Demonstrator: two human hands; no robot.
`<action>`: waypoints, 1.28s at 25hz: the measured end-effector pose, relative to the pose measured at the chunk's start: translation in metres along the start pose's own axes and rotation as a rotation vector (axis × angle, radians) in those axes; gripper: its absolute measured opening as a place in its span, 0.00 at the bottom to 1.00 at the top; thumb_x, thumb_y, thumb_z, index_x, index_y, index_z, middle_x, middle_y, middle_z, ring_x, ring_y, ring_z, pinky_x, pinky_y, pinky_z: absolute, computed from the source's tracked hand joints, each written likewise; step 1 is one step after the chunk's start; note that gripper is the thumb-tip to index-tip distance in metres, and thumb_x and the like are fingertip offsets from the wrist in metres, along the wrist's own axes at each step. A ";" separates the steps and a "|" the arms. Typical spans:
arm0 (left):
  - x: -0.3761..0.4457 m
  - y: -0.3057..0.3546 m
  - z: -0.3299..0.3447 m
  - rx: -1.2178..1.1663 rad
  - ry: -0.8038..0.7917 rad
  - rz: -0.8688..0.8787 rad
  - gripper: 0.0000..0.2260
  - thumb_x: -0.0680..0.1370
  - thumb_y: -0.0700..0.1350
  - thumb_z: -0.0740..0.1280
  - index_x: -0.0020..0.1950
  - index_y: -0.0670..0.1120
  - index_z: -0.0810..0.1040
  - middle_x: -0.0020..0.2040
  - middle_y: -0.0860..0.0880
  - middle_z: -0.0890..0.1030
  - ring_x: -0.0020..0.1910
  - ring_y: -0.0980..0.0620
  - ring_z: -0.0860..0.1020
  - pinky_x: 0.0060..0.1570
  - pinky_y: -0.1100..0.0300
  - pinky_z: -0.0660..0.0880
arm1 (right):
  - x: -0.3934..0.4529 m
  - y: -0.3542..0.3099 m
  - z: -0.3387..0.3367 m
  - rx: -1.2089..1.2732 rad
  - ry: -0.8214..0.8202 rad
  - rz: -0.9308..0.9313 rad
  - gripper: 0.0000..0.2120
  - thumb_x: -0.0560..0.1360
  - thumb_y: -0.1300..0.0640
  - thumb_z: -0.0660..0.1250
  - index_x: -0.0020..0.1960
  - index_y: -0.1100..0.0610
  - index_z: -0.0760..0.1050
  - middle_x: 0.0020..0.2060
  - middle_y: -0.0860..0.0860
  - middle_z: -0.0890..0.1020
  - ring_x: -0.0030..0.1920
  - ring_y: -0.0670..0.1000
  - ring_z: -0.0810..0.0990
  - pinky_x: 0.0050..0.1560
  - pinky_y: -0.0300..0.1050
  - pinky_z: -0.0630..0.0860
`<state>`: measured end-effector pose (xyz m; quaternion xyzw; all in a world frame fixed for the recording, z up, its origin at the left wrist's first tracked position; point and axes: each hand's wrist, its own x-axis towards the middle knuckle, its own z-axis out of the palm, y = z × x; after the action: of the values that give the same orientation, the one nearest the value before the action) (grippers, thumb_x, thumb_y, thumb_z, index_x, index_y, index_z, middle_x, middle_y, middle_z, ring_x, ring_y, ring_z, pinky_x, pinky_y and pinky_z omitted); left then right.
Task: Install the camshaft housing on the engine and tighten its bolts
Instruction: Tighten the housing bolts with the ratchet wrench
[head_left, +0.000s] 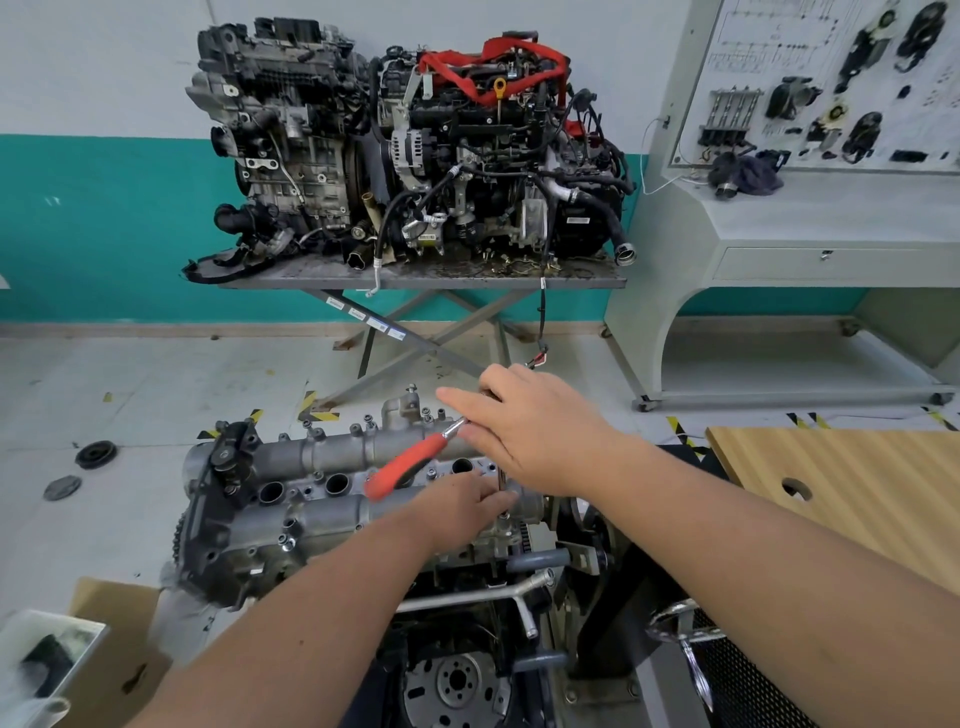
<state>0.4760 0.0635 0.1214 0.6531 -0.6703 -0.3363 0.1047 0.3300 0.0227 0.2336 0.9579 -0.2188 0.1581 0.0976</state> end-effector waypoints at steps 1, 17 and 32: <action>0.001 0.000 0.001 -0.015 -0.003 0.003 0.20 0.83 0.60 0.57 0.44 0.47 0.75 0.55 0.48 0.82 0.56 0.49 0.78 0.50 0.54 0.72 | 0.003 0.001 -0.003 -0.009 -0.028 0.013 0.23 0.83 0.45 0.50 0.73 0.51 0.70 0.48 0.52 0.75 0.44 0.53 0.72 0.42 0.49 0.72; 0.006 -0.007 0.007 -0.025 0.038 0.046 0.21 0.83 0.61 0.57 0.53 0.44 0.78 0.64 0.45 0.78 0.70 0.47 0.70 0.61 0.51 0.70 | -0.004 -0.022 0.011 1.989 0.426 0.913 0.04 0.80 0.59 0.65 0.47 0.54 0.77 0.45 0.53 0.84 0.45 0.52 0.83 0.45 0.44 0.79; -0.001 -0.002 0.004 -0.015 0.068 0.018 0.15 0.82 0.61 0.58 0.39 0.58 0.74 0.33 0.58 0.77 0.32 0.61 0.75 0.33 0.62 0.68 | -0.009 -0.005 0.006 0.024 0.139 0.049 0.22 0.79 0.49 0.54 0.69 0.55 0.74 0.50 0.55 0.77 0.48 0.57 0.74 0.49 0.53 0.73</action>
<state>0.4751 0.0654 0.1176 0.6572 -0.6699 -0.3180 0.1352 0.3264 0.0291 0.2247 0.9400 -0.2331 0.2294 0.0971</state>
